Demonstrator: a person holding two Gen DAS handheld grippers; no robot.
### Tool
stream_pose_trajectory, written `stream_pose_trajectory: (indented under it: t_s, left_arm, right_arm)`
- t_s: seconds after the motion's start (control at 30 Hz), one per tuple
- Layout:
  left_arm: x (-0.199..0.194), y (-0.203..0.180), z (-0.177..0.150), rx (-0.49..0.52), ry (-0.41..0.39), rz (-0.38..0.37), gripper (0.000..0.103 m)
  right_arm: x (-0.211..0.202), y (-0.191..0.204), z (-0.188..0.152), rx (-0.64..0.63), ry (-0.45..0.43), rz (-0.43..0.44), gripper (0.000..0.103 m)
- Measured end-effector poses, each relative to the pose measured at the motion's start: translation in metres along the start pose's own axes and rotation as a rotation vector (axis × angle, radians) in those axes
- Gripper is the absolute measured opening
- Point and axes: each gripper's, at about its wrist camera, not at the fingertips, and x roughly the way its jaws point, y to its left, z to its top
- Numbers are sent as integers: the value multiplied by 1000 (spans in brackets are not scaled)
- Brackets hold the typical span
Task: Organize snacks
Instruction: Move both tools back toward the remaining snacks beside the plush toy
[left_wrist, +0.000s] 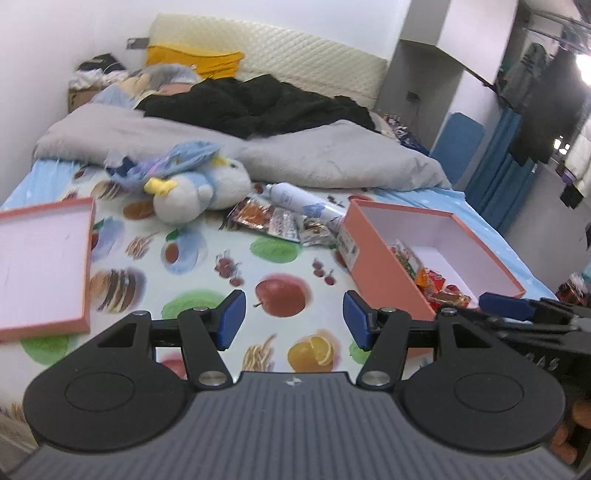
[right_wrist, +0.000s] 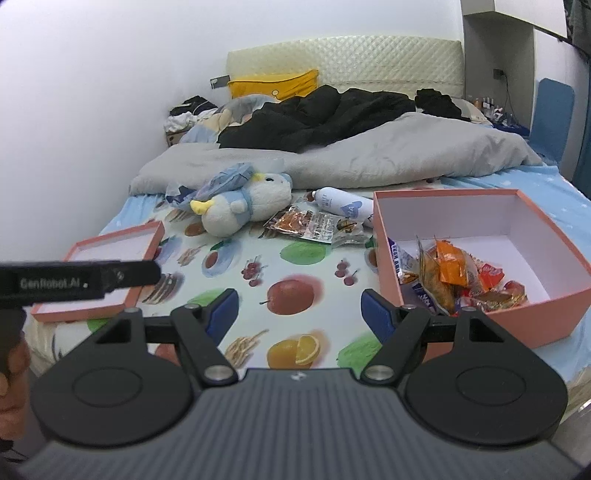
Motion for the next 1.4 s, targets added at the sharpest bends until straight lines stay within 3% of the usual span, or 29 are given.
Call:
stream_pose_trajectory:
  t_s: [0.13, 0.4, 0.6, 0.77, 1.0, 1.4]
  left_arm:
    - [6, 9, -3, -57, 11, 2, 64]
    - [41, 12, 7, -61, 73, -7, 64]
    - [73, 15, 20, -80, 99, -1, 66]
    - [116, 25, 24, -101, 141, -2, 67]
    - [179, 48, 28, -120, 186, 22, 67]
    - [299, 93, 57, -212, 194, -2, 67]
  right_arm:
    - [1, -4, 2, 16, -26, -16, 75]
    - [22, -17, 0, 38, 68, -31, 75]
    - [44, -20, 5, 23, 86, -38, 75]
    - [74, -17, 12, -22, 85, -85, 75]
    - [123, -13, 14, -87, 99, -84, 75]
    - [231, -7, 39, -168, 83, -112, 74]
